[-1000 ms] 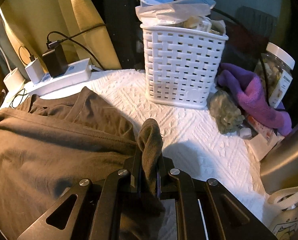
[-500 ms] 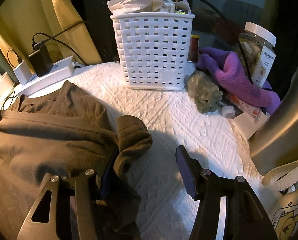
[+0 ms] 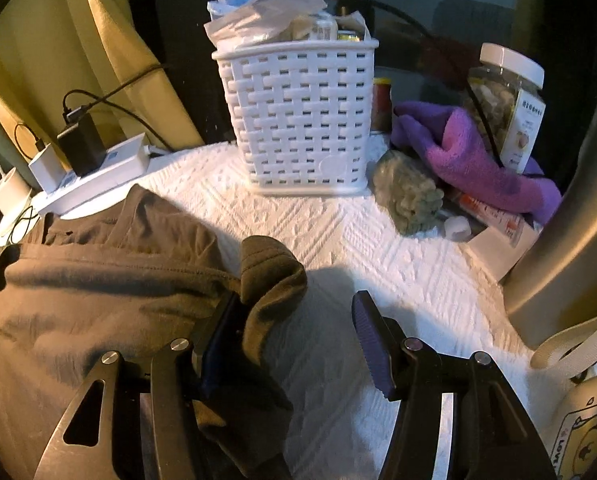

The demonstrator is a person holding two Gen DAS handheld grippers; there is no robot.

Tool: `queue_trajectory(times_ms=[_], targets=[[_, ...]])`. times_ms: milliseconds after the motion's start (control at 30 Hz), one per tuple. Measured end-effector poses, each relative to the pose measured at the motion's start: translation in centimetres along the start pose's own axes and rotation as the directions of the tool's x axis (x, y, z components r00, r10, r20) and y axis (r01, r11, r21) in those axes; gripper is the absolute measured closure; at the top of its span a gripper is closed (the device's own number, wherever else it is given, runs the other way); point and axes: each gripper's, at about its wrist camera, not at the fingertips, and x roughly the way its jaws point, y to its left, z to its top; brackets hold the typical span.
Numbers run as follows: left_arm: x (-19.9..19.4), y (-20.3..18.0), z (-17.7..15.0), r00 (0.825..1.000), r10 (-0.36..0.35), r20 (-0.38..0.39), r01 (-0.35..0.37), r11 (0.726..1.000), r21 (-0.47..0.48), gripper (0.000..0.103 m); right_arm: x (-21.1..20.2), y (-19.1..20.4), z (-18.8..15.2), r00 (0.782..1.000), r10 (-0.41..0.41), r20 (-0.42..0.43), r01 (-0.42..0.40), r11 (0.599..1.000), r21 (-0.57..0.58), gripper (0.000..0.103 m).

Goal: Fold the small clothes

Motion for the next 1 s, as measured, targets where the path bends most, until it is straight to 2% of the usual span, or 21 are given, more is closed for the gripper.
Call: queue_trajectory(times_ms=[67,167,300,367,400,433,467,567,600,700,800,900,1000], targets=[[0.6,1.0,-0.2,1.0,0.022,-0.001,-0.022,0.999,-0.042,0.09,0.3,0.1,0.2,1.0,-0.005,-0.004,0.005,1.0,0.0,0.043],[0.9,2.3,-0.4,1.0,0.003,-0.028,-0.006,0.995,-0.105,0.089,0.5,0.1,0.3,1.0,-0.01,-0.004,0.01,1.0,-0.002,0.043],[-0.6,1.8,0.7,0.999,0.011,0.033,-0.01,1.0,-0.024,0.086,0.2,-0.1,0.3,1.0,-0.012,0.005,0.012,1.0,-0.002,0.043],[-0.8,1.3,1.6,0.999,0.007,0.044,-0.008,0.999,0.033,0.074,0.2,-0.2,0.4,1.0,-0.011,0.008,0.011,1.0,0.0,0.043],[-0.6,1.0,1.9,0.999,0.001,0.039,-0.003,0.999,0.054,0.065,0.0,-0.2,0.5,1.0,-0.013,0.01,0.013,1.0,0.001,0.043],[-0.2,0.7,2.3,1.0,-0.015,0.025,0.013,0.997,0.079,0.061,-0.1,-0.2,0.5,1.0,-0.012,0.012,0.012,1.0,0.002,0.043],[0.5,0.4,2.5,0.999,-0.032,0.006,0.031,0.994,0.105,0.061,-0.2,-0.2,0.5,1.0,-0.012,0.014,0.012,1.0,0.004,0.043],[2.9,-0.4,3.0,0.999,-0.015,-0.036,0.021,0.984,0.177,0.061,-0.4,-0.3,0.5,1.0,-0.013,0.017,0.013,1.0,0.006,0.043],[3.6,-0.5,3.0,0.999,0.003,-0.043,0.005,0.981,0.195,0.063,-0.4,-0.3,0.5,1.0,-0.013,0.017,0.013,1.0,0.006,0.043],[5.1,0.0,3.0,0.997,0.051,-0.059,-0.04,0.984,0.174,0.101,-0.4,-0.3,0.5,1.0,-0.012,0.015,0.012,1.0,0.001,0.043],[4.4,1.4,3.3,0.997,0.081,0.008,-0.081,0.992,0.098,0.102,-0.3,-0.4,0.4,1.0,0.002,0.021,-0.002,1.0,-0.005,0.043],[3.7,3.3,3.7,0.988,0.139,0.063,-0.14,0.99,0.001,0.102,0.0,-0.5,0.6,0.999,0.028,0.02,-0.028,1.0,-0.005,0.043],[4.2,4.7,3.6,0.988,0.147,0.051,-0.144,0.988,-0.046,0.102,0.3,-0.2,0.9,0.999,0.027,0.025,-0.027,1.0,-0.011,0.043]])
